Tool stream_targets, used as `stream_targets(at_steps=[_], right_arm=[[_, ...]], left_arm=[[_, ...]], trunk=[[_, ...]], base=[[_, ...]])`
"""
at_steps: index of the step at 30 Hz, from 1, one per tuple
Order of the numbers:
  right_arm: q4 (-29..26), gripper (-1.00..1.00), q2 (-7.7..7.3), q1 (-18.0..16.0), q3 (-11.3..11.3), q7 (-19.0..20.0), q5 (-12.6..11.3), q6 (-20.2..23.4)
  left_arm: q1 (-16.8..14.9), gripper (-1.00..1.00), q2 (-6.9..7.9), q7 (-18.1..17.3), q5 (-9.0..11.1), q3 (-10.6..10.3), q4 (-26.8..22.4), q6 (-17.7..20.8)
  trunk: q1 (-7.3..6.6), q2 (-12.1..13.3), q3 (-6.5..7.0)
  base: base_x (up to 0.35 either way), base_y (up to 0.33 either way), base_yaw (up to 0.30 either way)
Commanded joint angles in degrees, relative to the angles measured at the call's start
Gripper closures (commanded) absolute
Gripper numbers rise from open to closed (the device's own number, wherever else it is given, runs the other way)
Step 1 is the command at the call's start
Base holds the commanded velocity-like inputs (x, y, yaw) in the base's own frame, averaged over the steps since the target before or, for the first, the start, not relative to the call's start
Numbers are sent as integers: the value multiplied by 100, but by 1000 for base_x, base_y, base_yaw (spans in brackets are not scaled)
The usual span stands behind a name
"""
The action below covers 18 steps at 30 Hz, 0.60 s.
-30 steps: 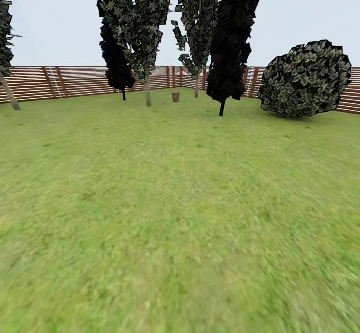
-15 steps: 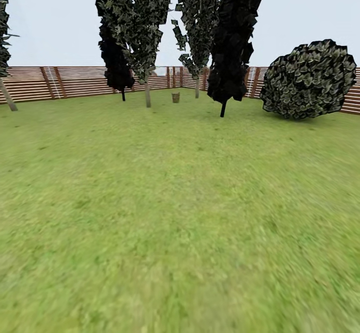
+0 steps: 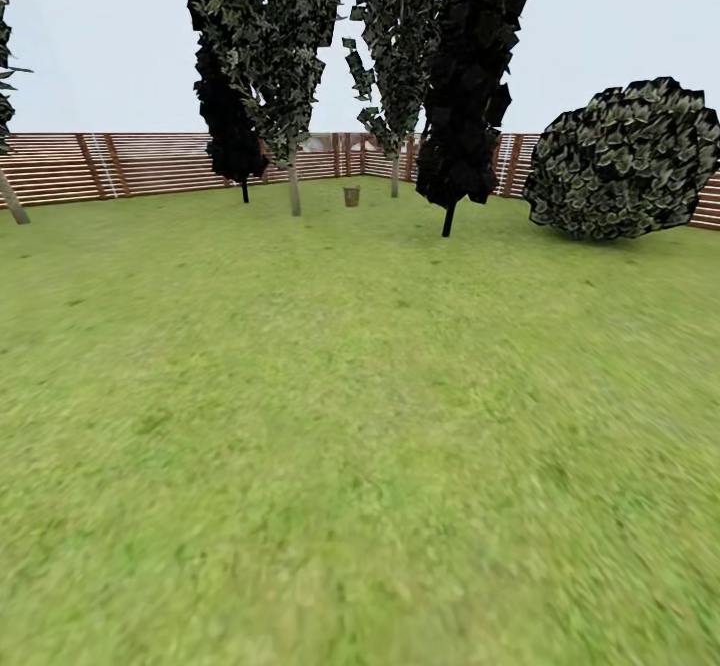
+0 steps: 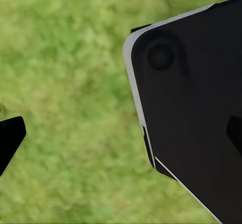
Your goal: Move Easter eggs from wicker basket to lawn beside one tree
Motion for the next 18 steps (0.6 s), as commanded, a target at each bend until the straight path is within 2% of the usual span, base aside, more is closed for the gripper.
stream_targets(at_steps=[1,18], right_arm=[[11,-100,1,-3,-38,-2,-24,-37],[12,-100,1,-3,-38,-2,-24,-37]], left_arm=[[0,-100,1,44,-39,-44,-1,-16],[0,-100,3,44,-38,-44,-1,-18]], trunk=[[5,-3,-4],[5,-3,-4]], base=[[340,0,0],[340,0,0]])
